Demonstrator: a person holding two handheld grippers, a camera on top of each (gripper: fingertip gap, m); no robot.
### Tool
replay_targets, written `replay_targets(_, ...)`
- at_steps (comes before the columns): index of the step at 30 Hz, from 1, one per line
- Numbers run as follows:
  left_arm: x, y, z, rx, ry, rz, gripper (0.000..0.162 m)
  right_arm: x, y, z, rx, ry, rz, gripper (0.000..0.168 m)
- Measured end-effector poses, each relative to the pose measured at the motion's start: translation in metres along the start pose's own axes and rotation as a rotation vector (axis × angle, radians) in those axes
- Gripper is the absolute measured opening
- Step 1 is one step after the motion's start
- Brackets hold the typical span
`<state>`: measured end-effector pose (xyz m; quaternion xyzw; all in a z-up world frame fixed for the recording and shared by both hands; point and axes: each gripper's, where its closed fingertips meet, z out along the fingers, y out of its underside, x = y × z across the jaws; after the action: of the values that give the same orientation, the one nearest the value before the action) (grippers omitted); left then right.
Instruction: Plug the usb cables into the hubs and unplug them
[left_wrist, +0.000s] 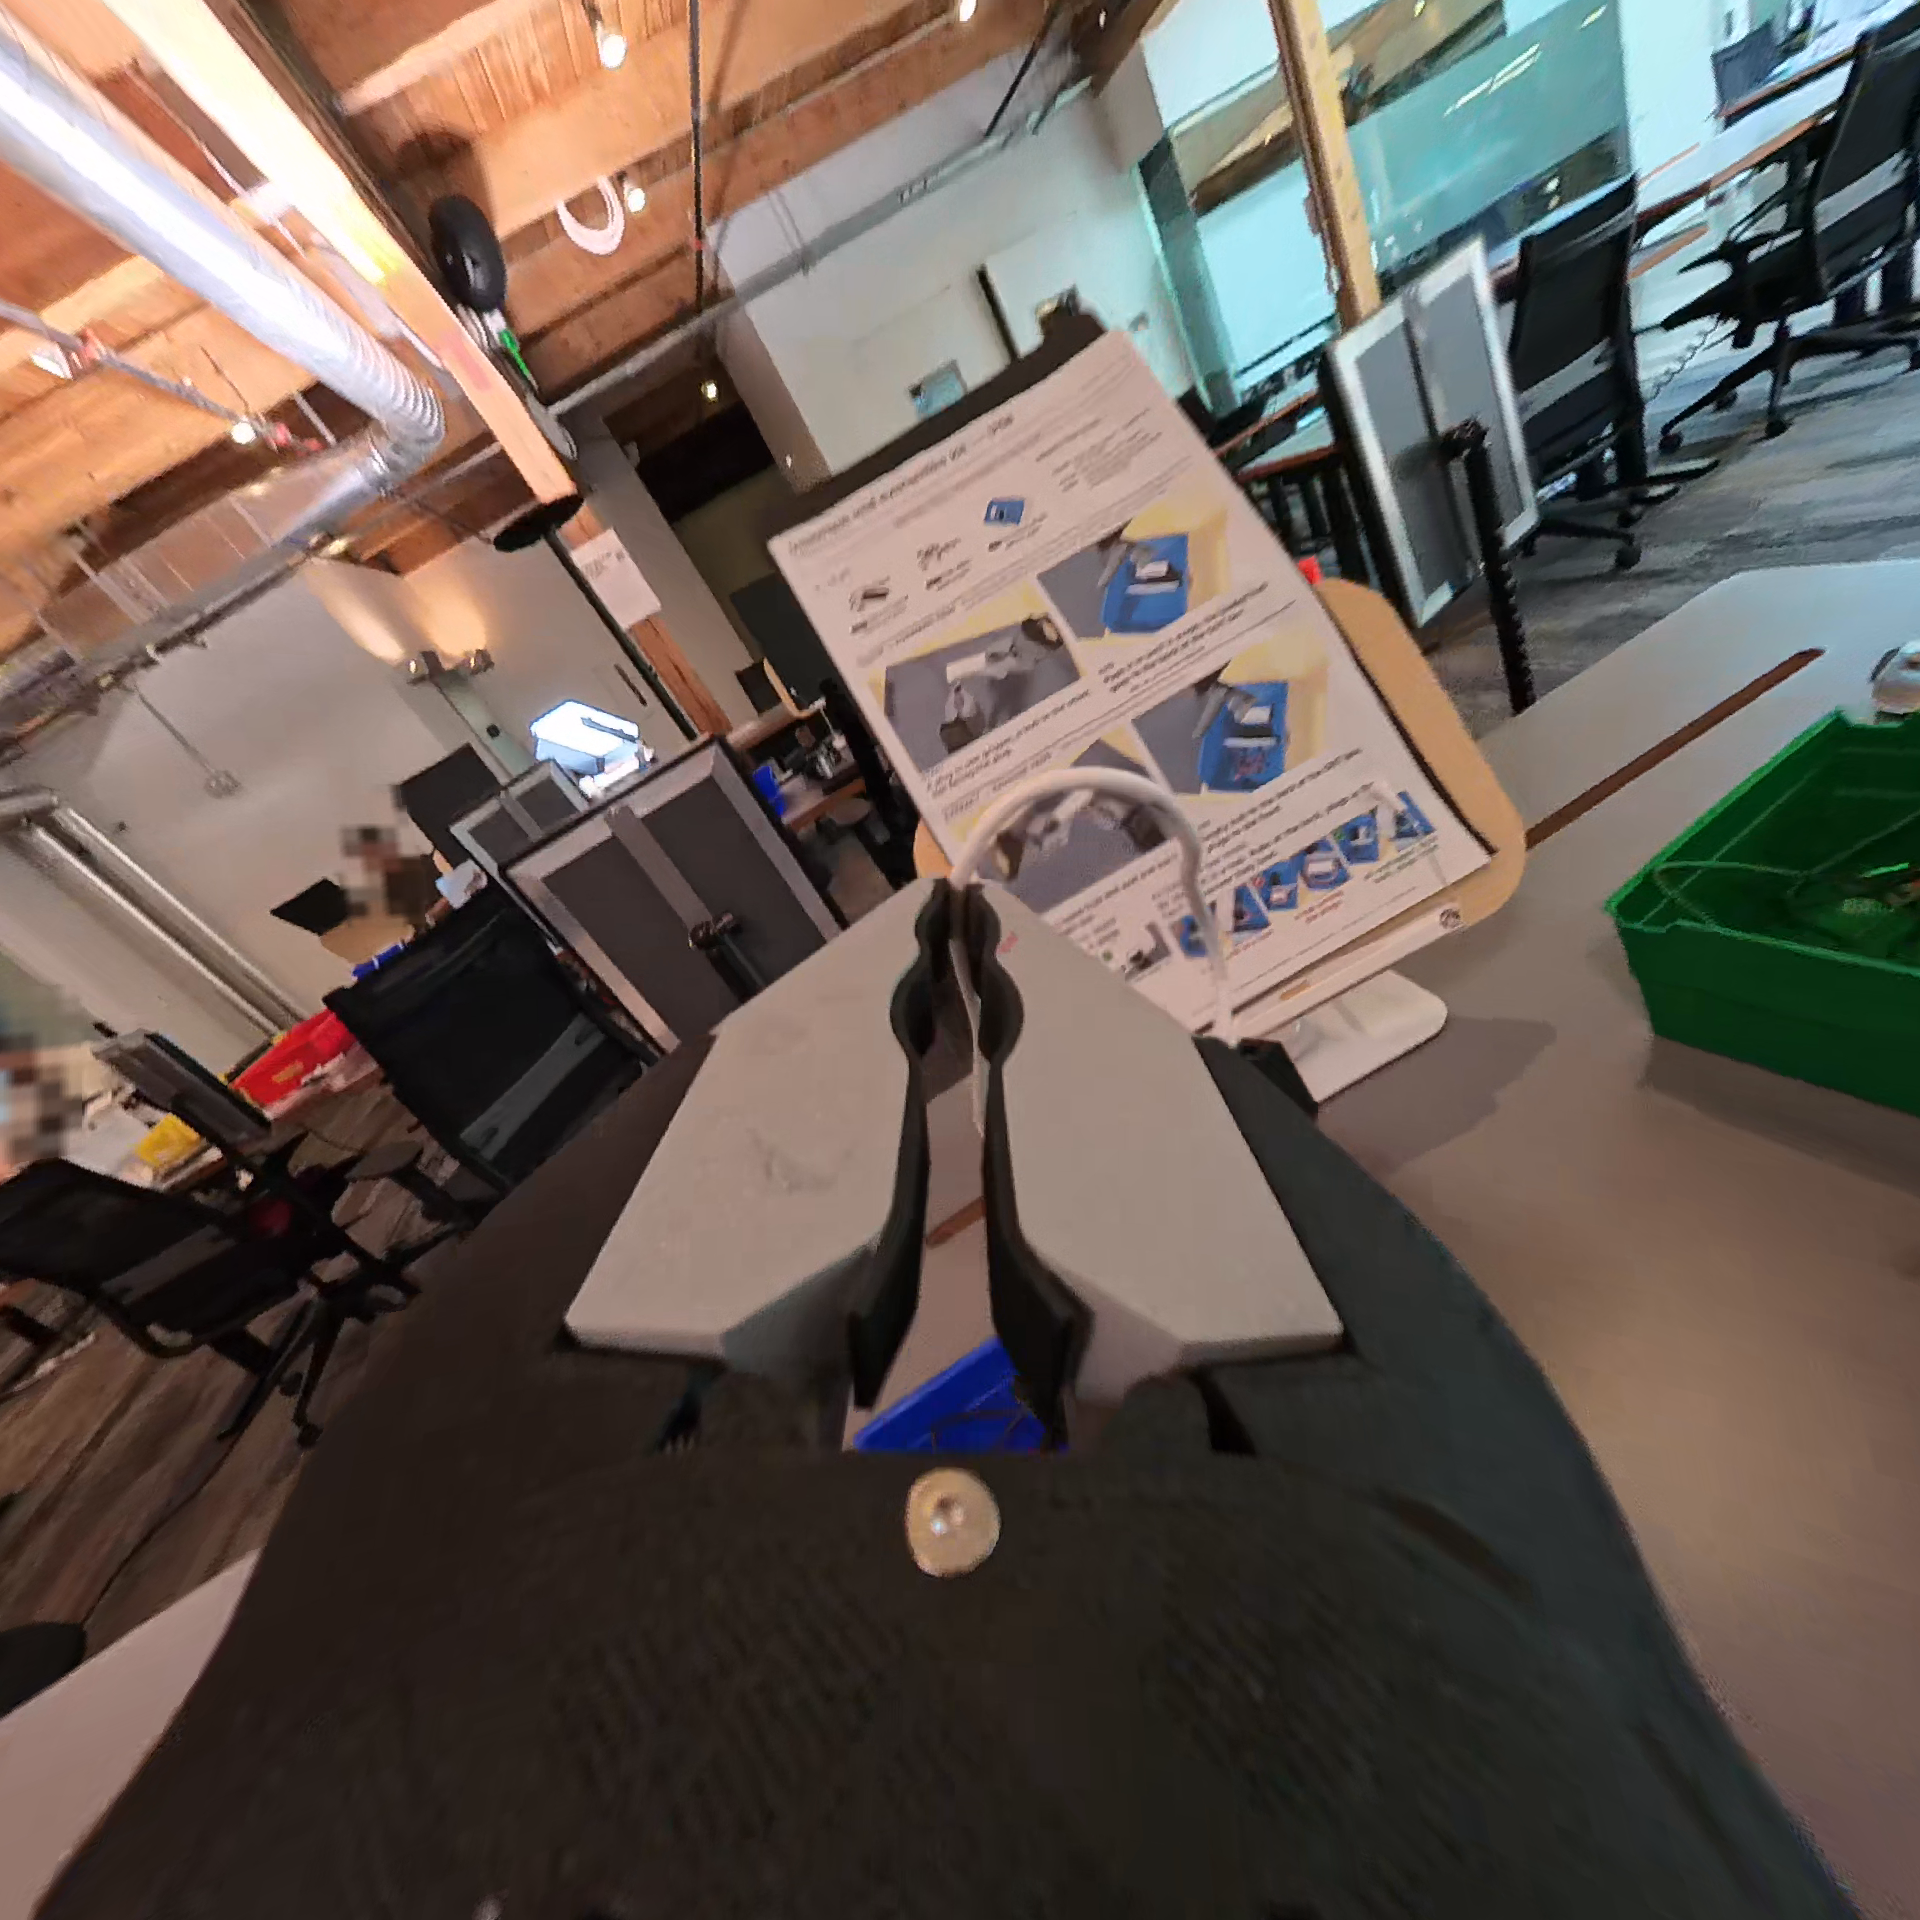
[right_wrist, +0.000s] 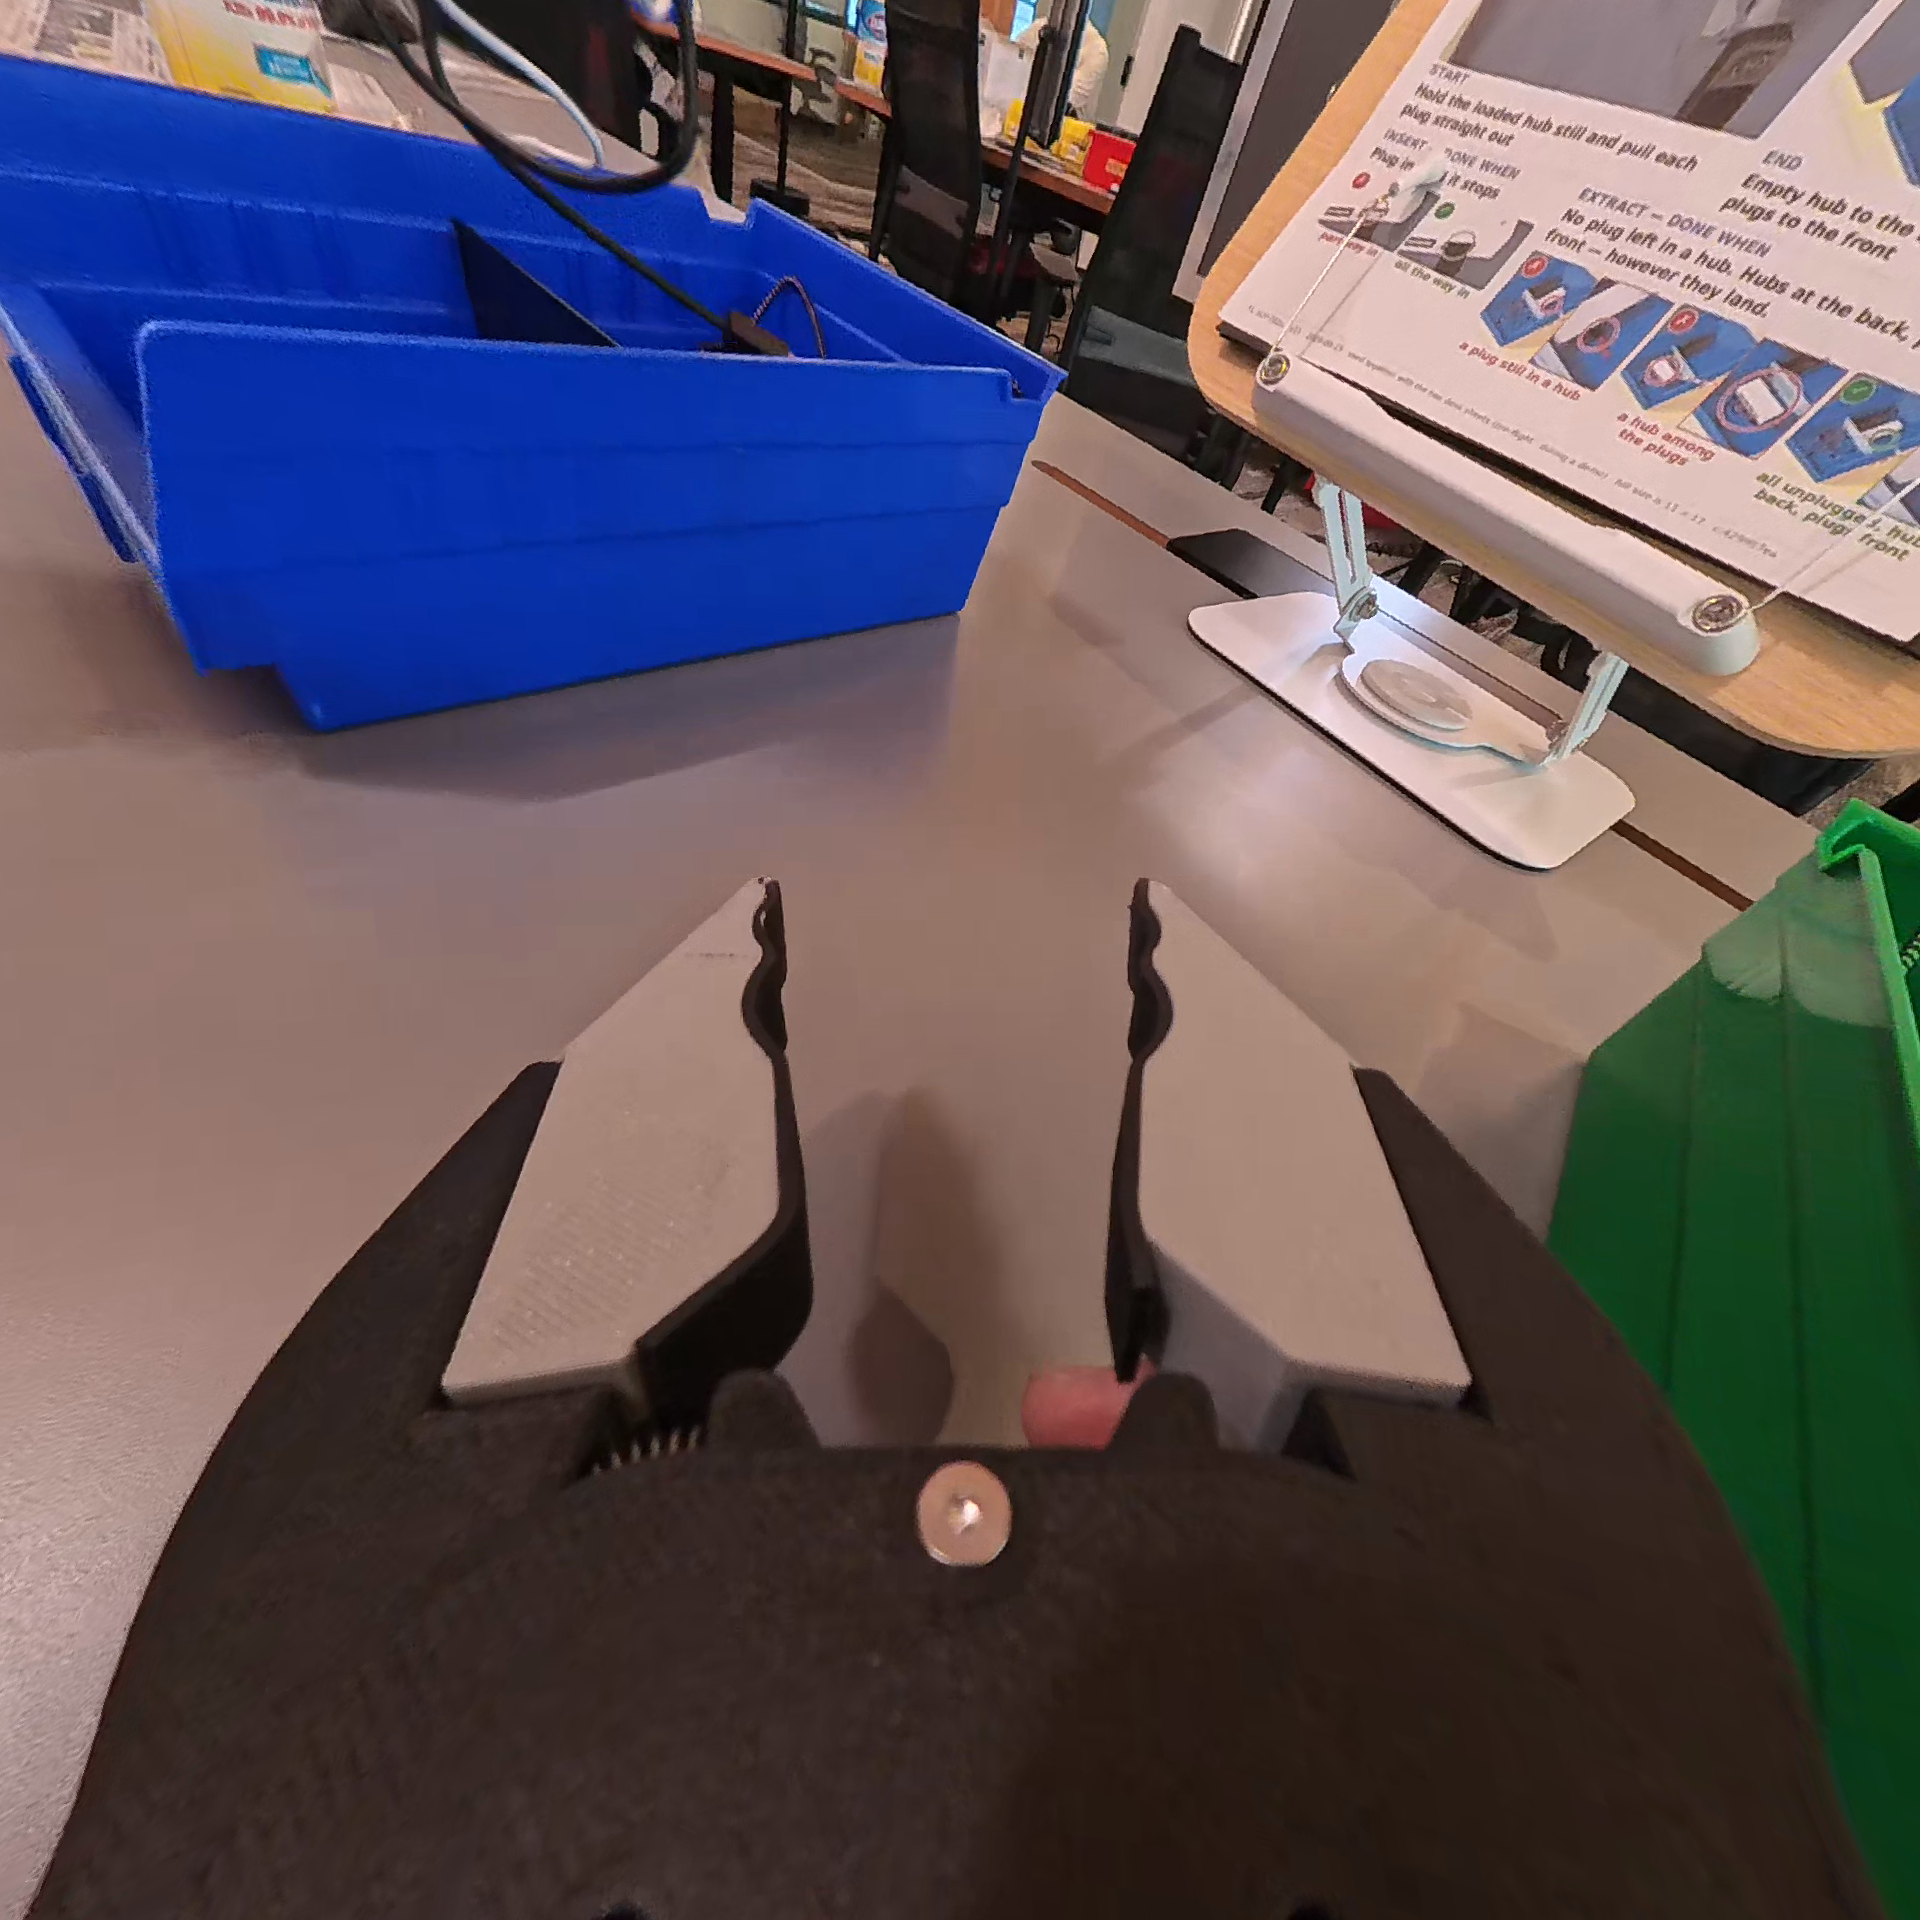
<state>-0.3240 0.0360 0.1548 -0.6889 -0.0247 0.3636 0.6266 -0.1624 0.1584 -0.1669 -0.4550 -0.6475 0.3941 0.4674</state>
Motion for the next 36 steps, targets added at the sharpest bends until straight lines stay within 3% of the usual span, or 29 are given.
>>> replay_targets(9, 0.014, -0.12, -0.012, 0.165, 0.039, 0.092, 0.0, 0.003, -0.004, -0.002, 0.032, 0.005, 0.017, 0.065)
replay_targets(15, 0.053, -0.153, -0.015, 0.22, 0.145, 0.062, 0.0, 0.005, -0.007, -0.006, 0.055, 0.015, 0.023, 0.067)
replay_targets(28, 0.177, -0.098, 0.011, 0.132, 0.455, -0.014, 0.0, 0.003, -0.019, -0.014, 0.135, -0.021, 0.046, 0.072)
replay_targets(32, 0.203, -0.064, 0.008, 0.076, 0.506, 0.016, 0.0, 0.015, -0.041, -0.032, 0.254, -0.043, 0.13, 0.072)
replay_targets(36, 0.219, -0.026, -0.009, 0.072, 0.515, 0.013, 0.0, 0.022, -0.077, -0.059, 0.367, -0.037, 0.093, 0.072)
